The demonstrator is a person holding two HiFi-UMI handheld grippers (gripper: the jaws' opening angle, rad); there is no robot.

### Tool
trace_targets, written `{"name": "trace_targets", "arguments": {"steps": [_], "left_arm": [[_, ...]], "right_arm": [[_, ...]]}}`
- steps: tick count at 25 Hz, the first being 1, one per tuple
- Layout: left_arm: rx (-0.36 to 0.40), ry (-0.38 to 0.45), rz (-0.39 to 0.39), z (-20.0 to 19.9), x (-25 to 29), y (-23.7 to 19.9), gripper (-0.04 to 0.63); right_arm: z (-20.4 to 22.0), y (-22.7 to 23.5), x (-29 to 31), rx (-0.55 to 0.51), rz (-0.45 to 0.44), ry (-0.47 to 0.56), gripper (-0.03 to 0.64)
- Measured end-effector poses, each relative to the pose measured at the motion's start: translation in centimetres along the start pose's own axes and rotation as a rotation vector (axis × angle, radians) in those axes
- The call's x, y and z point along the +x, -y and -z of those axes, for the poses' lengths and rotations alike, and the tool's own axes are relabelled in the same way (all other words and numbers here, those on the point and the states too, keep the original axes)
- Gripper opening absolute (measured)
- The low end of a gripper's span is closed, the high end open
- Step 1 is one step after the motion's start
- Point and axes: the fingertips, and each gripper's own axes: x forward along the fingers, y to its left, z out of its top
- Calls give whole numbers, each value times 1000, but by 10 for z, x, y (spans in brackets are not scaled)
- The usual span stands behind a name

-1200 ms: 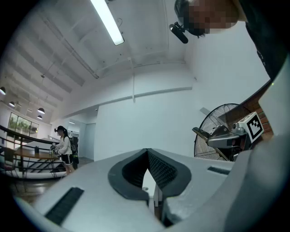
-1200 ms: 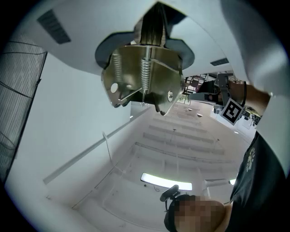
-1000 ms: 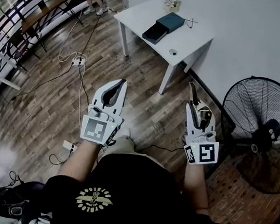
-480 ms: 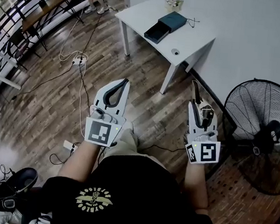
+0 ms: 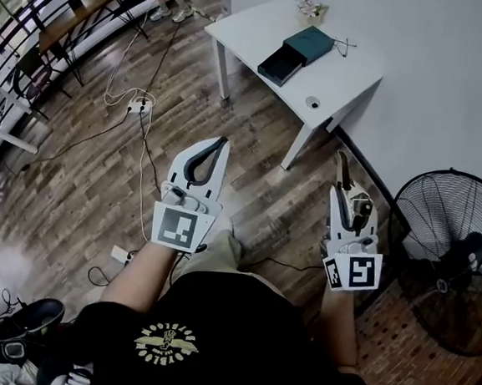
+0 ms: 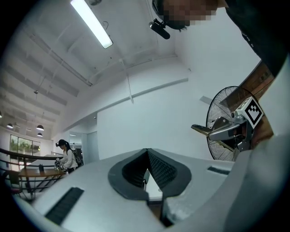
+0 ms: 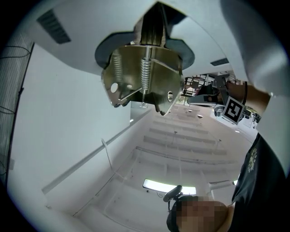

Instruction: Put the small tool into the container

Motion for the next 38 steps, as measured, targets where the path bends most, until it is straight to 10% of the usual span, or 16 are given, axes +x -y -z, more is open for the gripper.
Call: {"name": "trace_targets", "arguments": {"steps": [38], "left_arm": [[-64, -74, 63, 63, 105, -74, 6]], "right_arm": [[24, 37, 129, 51, 30, -47, 121]]}}
